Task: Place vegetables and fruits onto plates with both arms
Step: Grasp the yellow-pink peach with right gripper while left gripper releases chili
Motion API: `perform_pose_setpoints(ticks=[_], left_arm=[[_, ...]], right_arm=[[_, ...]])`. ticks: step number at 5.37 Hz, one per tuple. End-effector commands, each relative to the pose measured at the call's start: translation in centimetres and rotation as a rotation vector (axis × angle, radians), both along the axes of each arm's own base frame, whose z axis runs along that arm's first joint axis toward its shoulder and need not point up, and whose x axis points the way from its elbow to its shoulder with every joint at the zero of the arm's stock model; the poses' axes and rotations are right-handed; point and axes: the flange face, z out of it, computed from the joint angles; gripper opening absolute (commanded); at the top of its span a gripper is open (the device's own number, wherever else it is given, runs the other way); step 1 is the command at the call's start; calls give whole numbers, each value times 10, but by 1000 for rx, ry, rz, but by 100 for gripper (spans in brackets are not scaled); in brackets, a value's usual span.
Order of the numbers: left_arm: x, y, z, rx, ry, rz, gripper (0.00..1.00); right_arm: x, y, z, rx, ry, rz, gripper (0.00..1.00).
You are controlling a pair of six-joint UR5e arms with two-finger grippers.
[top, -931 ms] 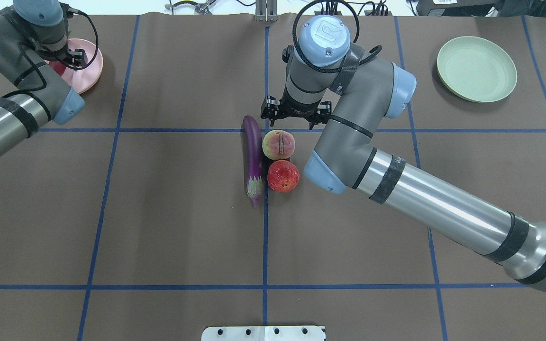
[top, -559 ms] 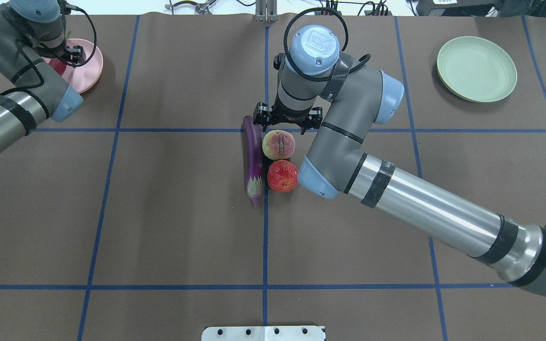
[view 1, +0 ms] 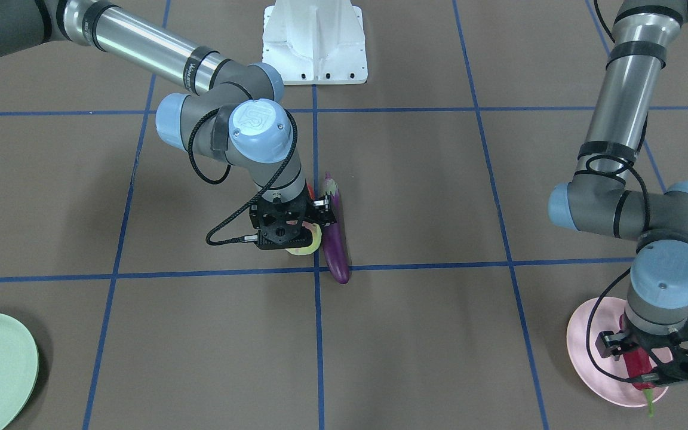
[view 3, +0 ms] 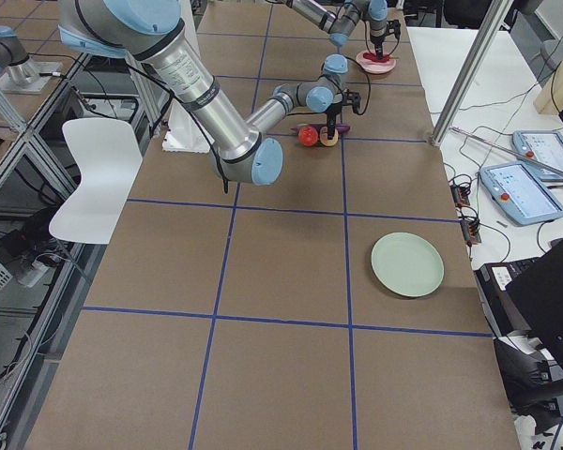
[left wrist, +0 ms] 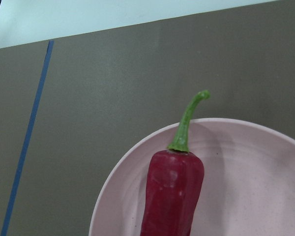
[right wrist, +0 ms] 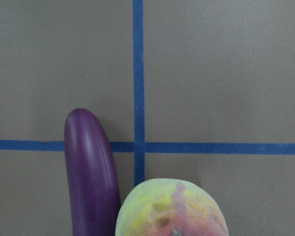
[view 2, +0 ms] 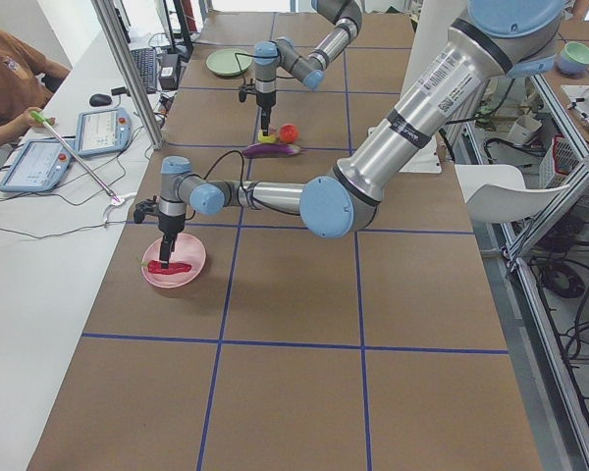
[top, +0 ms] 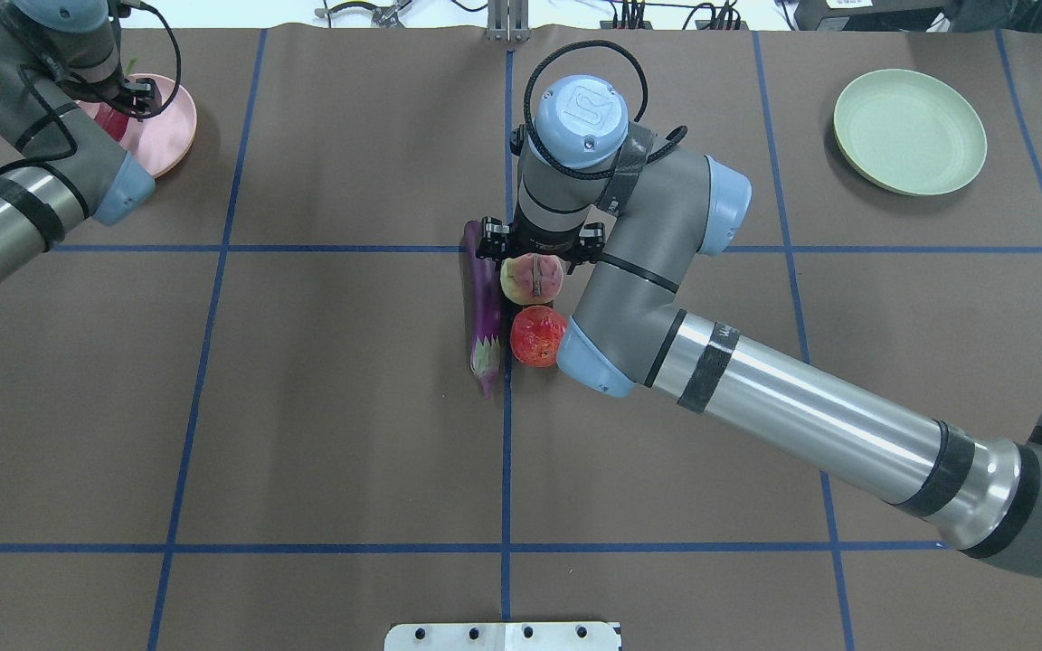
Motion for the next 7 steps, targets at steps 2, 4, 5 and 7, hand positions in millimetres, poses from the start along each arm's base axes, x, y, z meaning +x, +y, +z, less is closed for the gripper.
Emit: perform_pose_setpoints(ticks=[2, 4, 5, 7], left_arm=[[-1, 0, 0, 0, 0, -1, 100], [-1, 0, 0, 0, 0, -1, 100], [-1, 0, 0, 0, 0, -1, 100], [-1, 0, 0, 0, 0, -1, 100]], right_arm=[[-8, -2, 13, 7, 33, 10, 100], [-10, -3, 4, 10, 24, 13, 100], [-12, -3, 6, 7, 27, 11, 100], [-13, -3, 4, 9, 26, 9, 100]])
